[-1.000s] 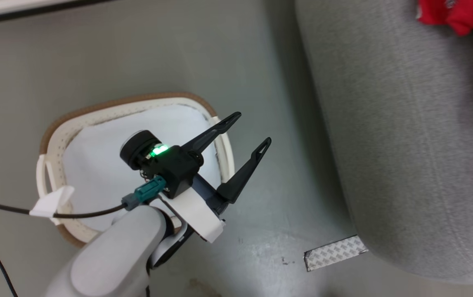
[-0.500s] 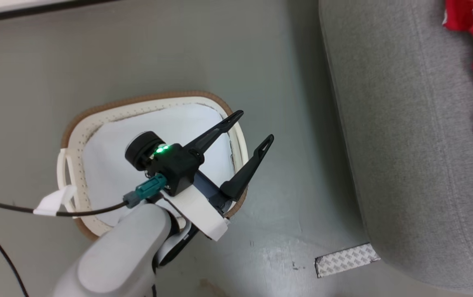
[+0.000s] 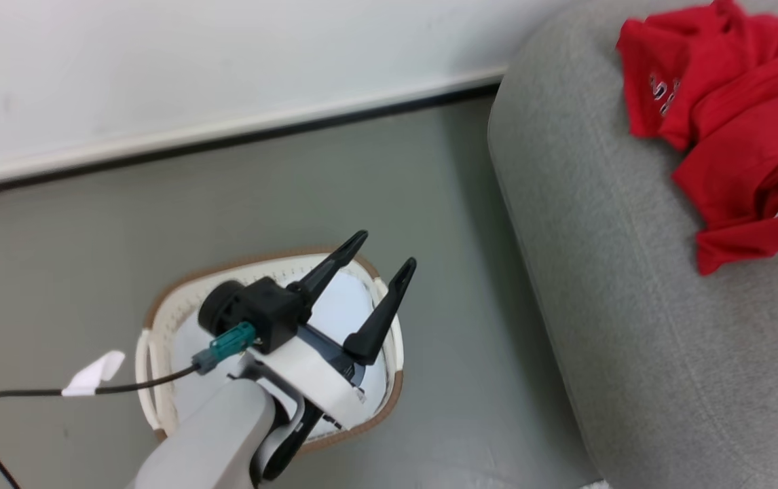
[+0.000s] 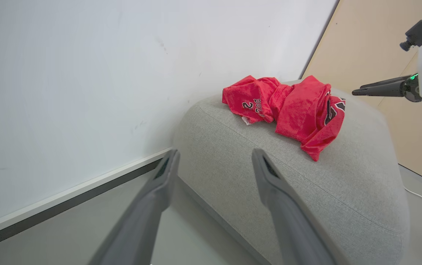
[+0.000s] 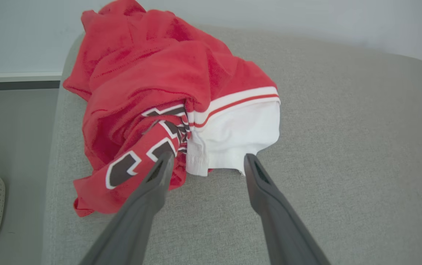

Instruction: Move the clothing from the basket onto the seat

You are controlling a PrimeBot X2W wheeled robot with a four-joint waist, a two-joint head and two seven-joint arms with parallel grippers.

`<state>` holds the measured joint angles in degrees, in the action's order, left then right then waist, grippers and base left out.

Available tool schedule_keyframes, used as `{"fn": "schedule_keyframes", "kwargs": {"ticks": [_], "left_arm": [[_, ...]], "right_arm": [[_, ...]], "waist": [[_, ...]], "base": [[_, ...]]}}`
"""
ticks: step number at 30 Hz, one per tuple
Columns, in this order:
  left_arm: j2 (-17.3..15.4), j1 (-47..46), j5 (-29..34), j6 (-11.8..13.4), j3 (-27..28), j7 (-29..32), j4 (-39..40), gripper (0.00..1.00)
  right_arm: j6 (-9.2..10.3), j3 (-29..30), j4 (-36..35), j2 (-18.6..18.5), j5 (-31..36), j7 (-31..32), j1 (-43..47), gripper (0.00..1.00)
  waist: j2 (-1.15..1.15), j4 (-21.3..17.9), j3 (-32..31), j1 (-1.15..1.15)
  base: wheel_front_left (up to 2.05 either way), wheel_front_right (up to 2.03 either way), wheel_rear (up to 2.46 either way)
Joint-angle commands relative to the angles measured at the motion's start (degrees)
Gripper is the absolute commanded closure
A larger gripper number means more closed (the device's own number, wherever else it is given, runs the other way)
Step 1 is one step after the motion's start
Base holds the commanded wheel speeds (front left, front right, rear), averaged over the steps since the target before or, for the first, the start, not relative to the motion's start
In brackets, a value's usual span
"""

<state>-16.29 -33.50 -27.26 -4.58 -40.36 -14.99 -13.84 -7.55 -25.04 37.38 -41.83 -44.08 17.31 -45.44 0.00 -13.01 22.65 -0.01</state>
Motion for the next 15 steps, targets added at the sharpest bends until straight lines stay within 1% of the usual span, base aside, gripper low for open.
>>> {"fn": "schedule_keyframes", "kwargs": {"ticks": [1,3,5,9,11,15], "left_arm": [[0.2,1.8,-1.0,0.3,0.9,-0.1,-0.2,0.0],[0.5,3.3,-1.1,0.5,2.5,-0.1,0.1,0.0],[0.9,4.9,-1.1,0.9,4.4,-0.1,0.6,0.0],[1.5,7.9,-1.1,1.5,8.6,-0.1,1.3,0.0],[1.8,9.4,-1.6,1.3,11.0,-0.1,1.8,0.0],[1.6,12.2,-2.1,2.1,16.4,-0.1,2.2,0.0]], "right_arm": [[0.13,-0.6,-2.3,-1.5,-0.9,0.7,1.7,0.0],[0.13,-0.7,-5.5,-3.3,-1.7,1.1,2.9,0.0],[0.13,-0.2,-9.2,-4.3,-3.0,1.0,4.3,0.0],[0.13,1.3,-15.9,-5.4,-3.8,-0.5,6.7,0.0],[0.13,2.5,-18.8,-4.7,-3.4,-2.2,8.0,0.0],[0.13,5.7,-22.3,-1.7,-1.8,-6.7,10.7,0.0]], "waist": [[0.0,0.0,-5.8,0.01],[0.0,0.4,-8.3,0.01],[0.0,1.0,-10.5,0.01],[0.0,2.7,-14.4,0.01],[0.0,3.7,-15.9,0.01],[0.0,5.7,-18.4,0.01]], "base": [[0.0,0.0,0.0],[0.0,0.0,0.0],[0.0,0.0,0.0],[0.0,0.0,0.0],[0.0,0.0,0.0],[0.0,0.0,0.0]]}}
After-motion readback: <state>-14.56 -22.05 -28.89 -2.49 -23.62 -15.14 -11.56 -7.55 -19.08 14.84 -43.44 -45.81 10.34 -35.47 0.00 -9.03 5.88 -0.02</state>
